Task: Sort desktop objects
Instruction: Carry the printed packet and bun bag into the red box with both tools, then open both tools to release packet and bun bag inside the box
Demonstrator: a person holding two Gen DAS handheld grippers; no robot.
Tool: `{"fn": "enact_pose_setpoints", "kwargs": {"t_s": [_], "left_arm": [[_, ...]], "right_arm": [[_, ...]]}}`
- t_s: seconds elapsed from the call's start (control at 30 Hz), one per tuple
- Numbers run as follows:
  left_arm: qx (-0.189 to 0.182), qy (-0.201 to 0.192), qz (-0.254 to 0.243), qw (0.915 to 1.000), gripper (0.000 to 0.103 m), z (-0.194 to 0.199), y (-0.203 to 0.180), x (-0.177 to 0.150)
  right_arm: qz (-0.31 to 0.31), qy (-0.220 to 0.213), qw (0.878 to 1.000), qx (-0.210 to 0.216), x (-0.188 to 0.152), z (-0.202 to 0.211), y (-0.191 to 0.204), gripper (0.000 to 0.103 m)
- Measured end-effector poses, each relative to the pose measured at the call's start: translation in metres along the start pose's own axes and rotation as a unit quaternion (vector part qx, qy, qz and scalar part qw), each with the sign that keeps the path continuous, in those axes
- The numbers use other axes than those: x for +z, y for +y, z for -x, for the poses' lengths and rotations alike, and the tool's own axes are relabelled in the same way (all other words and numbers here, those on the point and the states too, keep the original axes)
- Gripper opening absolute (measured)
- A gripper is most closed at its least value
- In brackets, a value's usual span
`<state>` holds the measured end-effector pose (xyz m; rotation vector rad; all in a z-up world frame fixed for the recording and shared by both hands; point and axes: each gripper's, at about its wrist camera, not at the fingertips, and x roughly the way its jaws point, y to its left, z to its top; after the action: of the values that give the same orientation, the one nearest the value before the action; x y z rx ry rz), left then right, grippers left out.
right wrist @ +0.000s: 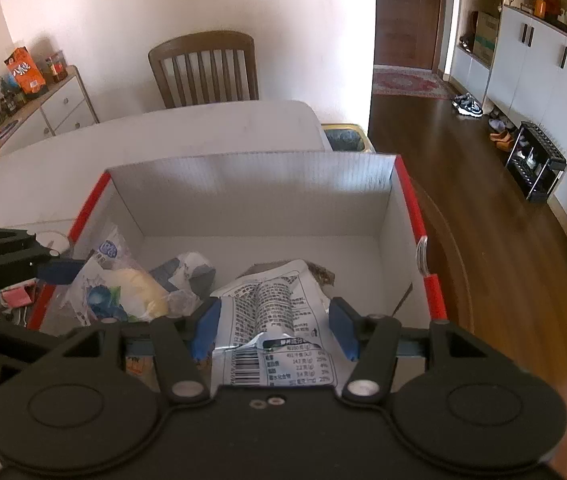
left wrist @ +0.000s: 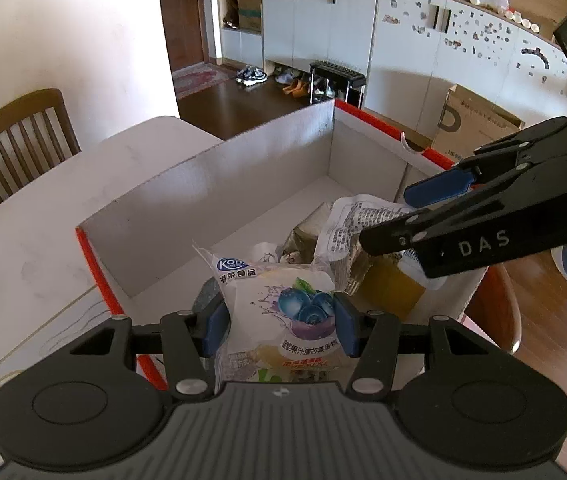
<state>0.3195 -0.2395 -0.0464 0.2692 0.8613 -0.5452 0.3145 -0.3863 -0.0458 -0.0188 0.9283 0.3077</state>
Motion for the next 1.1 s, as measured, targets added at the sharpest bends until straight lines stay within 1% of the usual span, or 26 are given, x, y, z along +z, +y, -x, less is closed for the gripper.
{"fn": "enact_pose_setpoints", "kwargs": {"t_s": [0.27,0.4,0.53,0.63,0.7,0.8,0.87,0.93,1.03,1.1], "left_arm": [[-0.005,0.014,0.001,0.9999,0.054,-0.007,-0.002,-0.002],[-0.014,0.021,0.012,0.9996,0.057,-0.008,0.001,-0.003],[-0.011,0.022,0.013,0.9996,0.062,-0.008,0.000,-0.005],[-0.013,0.025,0.015,0.9995,0.063,-0.008,0.001,-0.006],[-0.016,0.026,0.017,0.9994,0.066,-0.008,0.002,-0.007],[-0.016,0.022,0.022,0.9994,0.070,-0.005,0.003,-0.009],[-0.017,0.018,0.025,0.9994,0.073,-0.003,0.003,-0.010],[-0.016,0.014,0.026,0.9994,0.077,0.000,0.003,-0.011],[-0.017,0.005,0.031,0.9994,0.077,0.007,0.002,-0.013],[-0.014,-0.002,0.034,0.9993,0.080,0.012,0.002,-0.015]], "right_arm": [[0.002,0.014,1.000,0.005,-0.007,-0.009,0.000,0.058],[0.004,0.020,1.000,0.007,-0.010,-0.011,-0.001,0.059],[0.003,0.024,1.000,0.012,-0.013,-0.011,-0.003,0.059],[0.004,0.027,1.000,0.014,-0.013,-0.010,-0.003,0.059],[0.005,0.028,0.999,0.017,-0.014,-0.010,-0.004,0.059],[0.005,0.032,0.999,0.020,-0.016,-0.009,-0.004,0.060],[0.005,0.031,0.999,0.023,-0.018,-0.007,-0.005,0.065],[0.004,0.029,0.999,0.026,-0.019,-0.004,-0.006,0.066],[0.001,0.024,0.999,0.028,-0.019,0.001,-0.009,0.069],[-0.004,0.020,0.999,0.032,-0.018,0.006,-0.010,0.069]]}}
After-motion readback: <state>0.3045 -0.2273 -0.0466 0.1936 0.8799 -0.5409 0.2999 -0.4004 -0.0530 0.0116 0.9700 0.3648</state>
